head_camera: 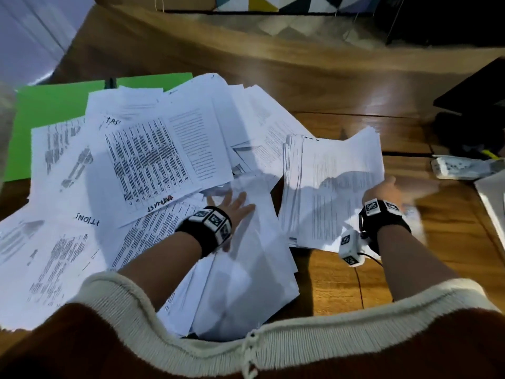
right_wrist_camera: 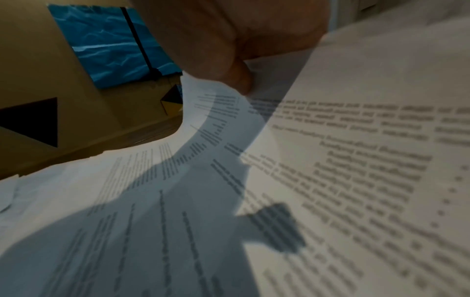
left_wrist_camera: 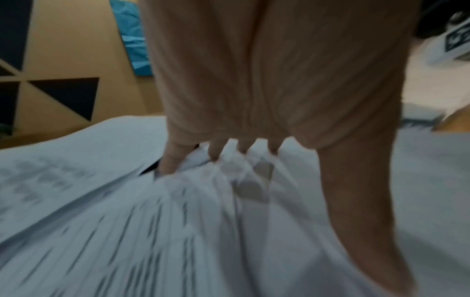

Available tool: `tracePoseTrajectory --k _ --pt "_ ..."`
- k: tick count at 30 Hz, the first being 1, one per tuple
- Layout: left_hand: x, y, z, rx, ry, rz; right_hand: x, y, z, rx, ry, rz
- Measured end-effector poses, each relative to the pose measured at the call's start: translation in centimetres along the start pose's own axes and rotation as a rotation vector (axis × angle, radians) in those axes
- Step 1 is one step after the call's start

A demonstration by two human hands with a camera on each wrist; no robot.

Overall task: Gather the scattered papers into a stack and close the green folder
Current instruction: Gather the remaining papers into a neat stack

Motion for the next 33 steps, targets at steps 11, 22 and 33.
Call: tracePoseTrajectory --k 11,22,33 --pt "0.1 -1.0 -0.9 0.006 -0.053 0.022 3.5 -7.0 -8.6 -0.622 0.004 -0.084" --pt "-0.1 -3.4 -7.5 -0.159 -0.055 0.174 10.3 -14.8 -10.9 -0.39 0.012 -0.561" --pt "0.6 -3.8 -8.7 -0.063 -0.132 0.235 9.8 -18.6 -9.4 -0.332 0.279 -0.695"
Point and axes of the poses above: each hand's wrist, its own y-axis towards the middle knuckle, its own x-axis out of the palm, z = x × y, the point moved 4 cm from there along y, towards the middle knuckle, and after that the axes turned 9 degrees about z, right-handed, at the moved point
